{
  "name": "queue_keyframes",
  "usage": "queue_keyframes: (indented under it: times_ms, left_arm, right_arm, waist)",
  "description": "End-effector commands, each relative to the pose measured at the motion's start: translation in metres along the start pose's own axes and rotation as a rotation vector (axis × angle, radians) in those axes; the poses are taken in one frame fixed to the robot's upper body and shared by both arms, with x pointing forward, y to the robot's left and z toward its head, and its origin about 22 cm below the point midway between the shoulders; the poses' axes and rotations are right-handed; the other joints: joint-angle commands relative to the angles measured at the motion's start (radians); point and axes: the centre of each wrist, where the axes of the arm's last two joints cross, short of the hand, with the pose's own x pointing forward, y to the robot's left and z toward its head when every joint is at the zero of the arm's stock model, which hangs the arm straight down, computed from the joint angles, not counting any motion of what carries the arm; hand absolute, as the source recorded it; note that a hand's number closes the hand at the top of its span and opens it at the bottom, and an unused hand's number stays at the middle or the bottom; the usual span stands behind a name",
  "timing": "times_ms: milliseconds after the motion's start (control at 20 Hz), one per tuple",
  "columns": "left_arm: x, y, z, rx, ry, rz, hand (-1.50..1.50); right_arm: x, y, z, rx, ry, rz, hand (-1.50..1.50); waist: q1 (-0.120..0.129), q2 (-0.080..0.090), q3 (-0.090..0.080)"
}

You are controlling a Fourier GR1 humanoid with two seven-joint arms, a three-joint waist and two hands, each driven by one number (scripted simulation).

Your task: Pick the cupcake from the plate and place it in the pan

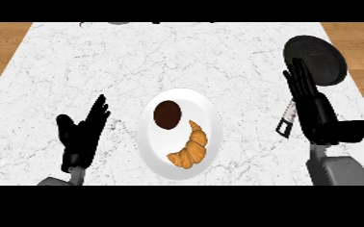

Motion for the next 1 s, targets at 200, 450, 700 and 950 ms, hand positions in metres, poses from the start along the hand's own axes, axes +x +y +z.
queue_keyframes:
  times_ms: [200, 450, 700, 950]
  left_arm:
    - [0.068, 0.028, -0.018, 0.015, -0.295, -0.034, 0.00]
    - [0.076, 0.033, -0.019, 0.028, -0.279, 0.004, 0.00]
    - [0.087, 0.062, -0.018, 0.042, -0.271, 0.007, 0.00]
    - [0.077, 0.021, -0.015, 0.015, -0.271, 0.029, 0.00]
  right_arm:
    - [0.057, 0.095, -0.055, -0.010, -0.207, -0.073, 1.50]
    - [0.005, 0.099, 0.005, -0.179, -0.170, 0.401, 1.50]
    - [-0.002, 0.108, 0.063, -0.191, -0.031, 0.551, -1.50]
    - [0.036, 0.118, 0.058, -0.097, -0.042, 0.752, -1.50]
  waist:
    - [0.063, -0.008, -0.002]
    - [0.007, -0.023, -0.006]
    - [0.004, -0.019, -0.004]
    - [0.014, -0.013, -0.003]
